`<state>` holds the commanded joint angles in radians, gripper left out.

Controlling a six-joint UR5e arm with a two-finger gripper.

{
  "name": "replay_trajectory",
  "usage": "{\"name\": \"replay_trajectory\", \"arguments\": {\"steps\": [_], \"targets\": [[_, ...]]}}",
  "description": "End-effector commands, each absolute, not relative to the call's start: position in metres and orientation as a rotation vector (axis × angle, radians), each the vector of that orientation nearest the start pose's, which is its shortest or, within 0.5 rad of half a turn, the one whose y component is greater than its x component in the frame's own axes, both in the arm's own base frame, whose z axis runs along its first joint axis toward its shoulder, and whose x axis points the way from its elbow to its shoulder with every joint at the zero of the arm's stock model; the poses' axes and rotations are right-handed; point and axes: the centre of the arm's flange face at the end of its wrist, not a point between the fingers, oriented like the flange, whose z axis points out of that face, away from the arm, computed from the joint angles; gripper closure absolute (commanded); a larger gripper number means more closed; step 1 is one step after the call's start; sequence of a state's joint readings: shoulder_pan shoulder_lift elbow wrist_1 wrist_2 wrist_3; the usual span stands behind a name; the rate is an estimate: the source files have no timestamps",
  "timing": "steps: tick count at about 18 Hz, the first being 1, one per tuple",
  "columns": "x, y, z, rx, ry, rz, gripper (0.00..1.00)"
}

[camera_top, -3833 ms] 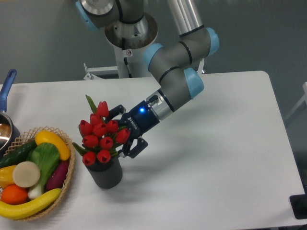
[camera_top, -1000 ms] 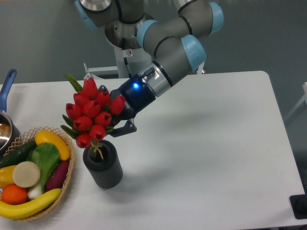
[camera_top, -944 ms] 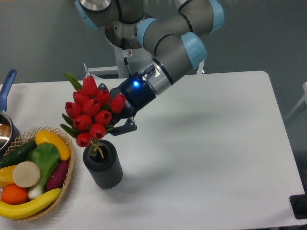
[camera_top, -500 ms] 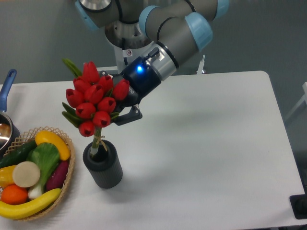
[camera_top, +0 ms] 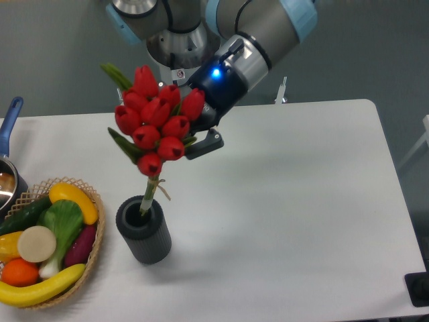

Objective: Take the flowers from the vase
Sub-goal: 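Lift the gripped tulips straight up out of the black vase, then carry the tulips up and away from the vase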

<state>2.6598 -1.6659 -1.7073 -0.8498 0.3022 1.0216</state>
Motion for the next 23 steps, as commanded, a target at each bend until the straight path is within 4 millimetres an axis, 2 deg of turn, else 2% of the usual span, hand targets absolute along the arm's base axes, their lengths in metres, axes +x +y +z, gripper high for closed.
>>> {"name": "replay_trajectory", "arguments": {"steps": [3, 5, 9, 10, 13, 16, 23], "targets": [[-0.396, 0.411, 0.531, -1.83, 0.196, -0.185, 0.58], [-0.416, 0.391, 0.529, -1.84, 0.144, -0.15, 0.58], [-0.476, 0.354, 0.522, -1.849, 0.054, -0.078, 0.58], [-0.483, 0.345, 0.521, -1.849, 0.035, -0.064, 0.58], [-0.498, 0.326, 0.507, -1.854, 0.021, -0.032, 0.58], [-0.502, 0.328, 0.497, -1.858, 0.008, -0.051, 0.58], [-0.503, 0.329, 0.492, -1.888, 0.0, -0.04, 0.58]]}}
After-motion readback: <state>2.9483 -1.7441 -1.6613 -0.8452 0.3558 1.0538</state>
